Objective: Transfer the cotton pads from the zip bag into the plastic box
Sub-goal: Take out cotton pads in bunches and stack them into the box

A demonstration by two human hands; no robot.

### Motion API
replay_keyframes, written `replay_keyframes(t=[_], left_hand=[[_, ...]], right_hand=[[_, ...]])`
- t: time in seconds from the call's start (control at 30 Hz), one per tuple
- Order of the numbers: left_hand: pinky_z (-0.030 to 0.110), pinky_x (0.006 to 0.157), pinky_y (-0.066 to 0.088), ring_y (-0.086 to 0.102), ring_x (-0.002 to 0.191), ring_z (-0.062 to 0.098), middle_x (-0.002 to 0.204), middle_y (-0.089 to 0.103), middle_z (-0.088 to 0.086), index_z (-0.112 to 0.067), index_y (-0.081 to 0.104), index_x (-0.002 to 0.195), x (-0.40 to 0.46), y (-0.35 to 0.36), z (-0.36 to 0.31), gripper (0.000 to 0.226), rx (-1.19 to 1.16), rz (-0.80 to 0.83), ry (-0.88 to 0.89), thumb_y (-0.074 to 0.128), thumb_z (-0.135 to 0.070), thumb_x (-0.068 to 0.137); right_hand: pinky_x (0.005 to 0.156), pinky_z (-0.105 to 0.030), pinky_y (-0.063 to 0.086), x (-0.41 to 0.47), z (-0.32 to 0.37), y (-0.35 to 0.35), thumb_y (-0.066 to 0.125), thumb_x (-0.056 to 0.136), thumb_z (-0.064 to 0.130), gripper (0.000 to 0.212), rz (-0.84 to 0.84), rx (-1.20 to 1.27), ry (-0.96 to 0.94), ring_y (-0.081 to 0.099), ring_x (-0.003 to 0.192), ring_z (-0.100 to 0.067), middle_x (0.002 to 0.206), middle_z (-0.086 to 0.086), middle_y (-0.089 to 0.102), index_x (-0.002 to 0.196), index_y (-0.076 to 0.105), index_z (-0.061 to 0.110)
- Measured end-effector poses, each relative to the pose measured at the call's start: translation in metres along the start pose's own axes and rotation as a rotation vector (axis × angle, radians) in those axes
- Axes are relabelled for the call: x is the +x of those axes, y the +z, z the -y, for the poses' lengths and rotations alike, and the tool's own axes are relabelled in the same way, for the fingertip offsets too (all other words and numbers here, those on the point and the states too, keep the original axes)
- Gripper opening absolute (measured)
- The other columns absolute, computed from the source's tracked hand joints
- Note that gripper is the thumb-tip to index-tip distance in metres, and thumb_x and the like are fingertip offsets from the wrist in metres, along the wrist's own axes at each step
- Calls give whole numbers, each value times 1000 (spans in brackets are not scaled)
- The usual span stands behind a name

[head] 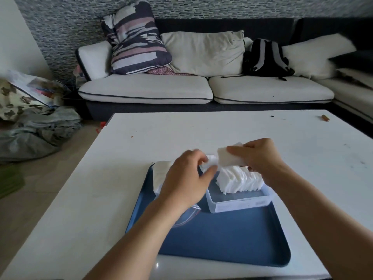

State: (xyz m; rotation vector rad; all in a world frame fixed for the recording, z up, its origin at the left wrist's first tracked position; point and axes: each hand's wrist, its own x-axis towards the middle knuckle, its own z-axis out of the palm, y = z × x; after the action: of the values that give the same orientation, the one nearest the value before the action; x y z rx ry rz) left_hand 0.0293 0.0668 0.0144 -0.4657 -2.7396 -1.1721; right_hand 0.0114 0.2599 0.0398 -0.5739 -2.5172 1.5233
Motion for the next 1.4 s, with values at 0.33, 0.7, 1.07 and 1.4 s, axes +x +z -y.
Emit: replay_keyframes(t=[0.33, 0.7, 1.07, 1.4], left_hand=[[37, 100, 49, 59, 123, 22, 136, 63, -1, -20, 60, 134, -21, 14, -6, 46, 431, 508, 85, 59, -47, 97], [41, 98, 51, 61, 119, 24, 127, 67, 4, -17, 66, 124, -24, 20, 3, 40, 376, 564, 110, 63, -45, 96], [33, 72, 44, 52, 90, 15, 97, 52, -14, -27, 51, 98, -16, -44, 32, 60, 567, 416, -51, 89, -53, 59], [33, 64, 50, 60, 69, 18, 74, 62, -5, -22, 58, 74, -16, -60, 63, 20, 326, 226, -129, 62, -29, 92]], right_hand=[[47, -23, 42, 9, -21, 55, 72, 73, 22, 17, 114, -640, -52, 58, 53, -23, 61, -4, 61, 73, 64, 8], [50, -28, 37, 12, -43, 68, 76, 77, 23, 27, -24, -799, -161, 55, 66, -29, 75, -3, 55, 94, 61, 9], [55, -32, 60, -10, -8, 47, 54, 80, 20, 29, 263, -442, -22, 68, 49, -23, 59, -8, 73, 72, 74, 0], [62, -30, 57, -84, 7, 77, 58, 86, 4, 20, 765, -489, -550, 68, 66, -21, 71, -6, 72, 79, 76, 10]])
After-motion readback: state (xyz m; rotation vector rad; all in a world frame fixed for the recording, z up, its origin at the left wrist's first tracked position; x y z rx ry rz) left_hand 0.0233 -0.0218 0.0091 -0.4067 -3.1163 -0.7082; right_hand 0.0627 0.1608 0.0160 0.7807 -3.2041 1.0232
